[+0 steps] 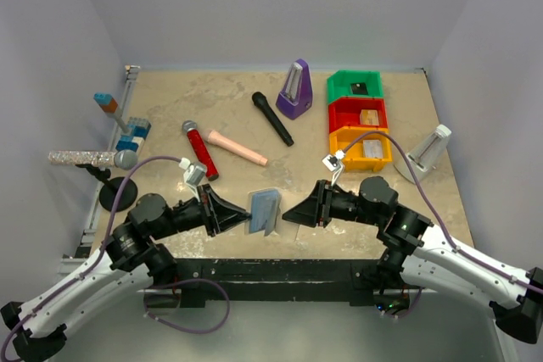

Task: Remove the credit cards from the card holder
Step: Open the card holder at the center of the board.

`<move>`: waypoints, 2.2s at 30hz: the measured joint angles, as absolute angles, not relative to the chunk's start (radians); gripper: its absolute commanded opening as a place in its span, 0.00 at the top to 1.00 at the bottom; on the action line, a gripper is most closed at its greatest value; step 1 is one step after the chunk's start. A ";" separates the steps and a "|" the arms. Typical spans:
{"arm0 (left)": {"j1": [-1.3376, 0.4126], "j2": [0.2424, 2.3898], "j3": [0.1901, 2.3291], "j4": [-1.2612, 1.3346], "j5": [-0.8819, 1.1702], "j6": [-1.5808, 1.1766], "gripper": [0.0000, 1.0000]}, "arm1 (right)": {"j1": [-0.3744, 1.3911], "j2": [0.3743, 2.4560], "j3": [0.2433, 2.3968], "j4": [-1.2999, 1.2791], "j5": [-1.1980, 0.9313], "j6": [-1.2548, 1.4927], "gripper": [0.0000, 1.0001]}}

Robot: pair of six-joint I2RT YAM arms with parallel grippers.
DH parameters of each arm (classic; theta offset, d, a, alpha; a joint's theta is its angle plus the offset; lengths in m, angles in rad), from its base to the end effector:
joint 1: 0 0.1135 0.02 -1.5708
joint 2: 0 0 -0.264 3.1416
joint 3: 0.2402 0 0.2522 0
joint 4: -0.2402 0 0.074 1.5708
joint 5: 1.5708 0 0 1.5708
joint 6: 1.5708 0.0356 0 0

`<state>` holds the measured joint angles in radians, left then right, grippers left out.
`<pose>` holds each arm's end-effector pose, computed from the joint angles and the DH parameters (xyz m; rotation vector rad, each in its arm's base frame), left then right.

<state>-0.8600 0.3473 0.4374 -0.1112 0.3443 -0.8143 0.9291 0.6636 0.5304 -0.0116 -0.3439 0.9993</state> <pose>0.0678 -0.0971 0.2829 0.3486 1.7981 -1.5233 0.0916 0.1427 0.2875 -0.2320 2.0270 1.6332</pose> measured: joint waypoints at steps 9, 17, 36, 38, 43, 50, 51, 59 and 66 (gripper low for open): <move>-0.860 0.410 0.549 -0.228 0.334 -0.781 1.00 | 0.929 0.682 0.540 -0.014 -0.357 0.982 0.29; -0.860 0.412 0.553 -0.265 0.325 -0.774 1.00 | 0.929 0.717 0.561 -0.012 -0.358 0.979 0.01; -0.860 0.412 0.553 -0.271 0.316 -0.775 1.00 | 0.929 0.831 0.725 -0.270 -0.326 0.918 0.54; -0.860 0.411 0.553 -0.271 0.316 -0.775 1.00 | 0.929 0.831 0.725 -0.292 -0.324 0.911 0.75; -0.860 0.398 0.540 -0.259 0.318 -0.784 1.00 | 0.929 0.823 0.725 -0.312 -0.323 0.897 1.00; -0.860 0.374 0.470 -0.243 0.281 -0.797 0.89 | 0.929 0.801 0.700 -0.336 -0.324 0.864 1.00; -0.860 0.371 0.460 -0.251 0.267 -0.801 0.84 | 0.929 0.808 0.698 -0.343 -0.323 0.855 1.00; -0.860 0.332 0.425 -0.408 0.056 -0.838 0.57 | 0.929 0.927 0.645 -0.330 -0.306 0.810 1.00; -0.860 0.326 0.411 -0.478 -0.039 -0.855 0.56 | 0.916 1.029 0.562 -0.226 -0.310 0.807 1.00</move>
<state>-0.8600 0.3260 0.4110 -0.4782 -0.0387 -0.8547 0.9157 1.0290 0.5617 -0.2256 -0.3099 0.8074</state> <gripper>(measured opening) 0.451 0.045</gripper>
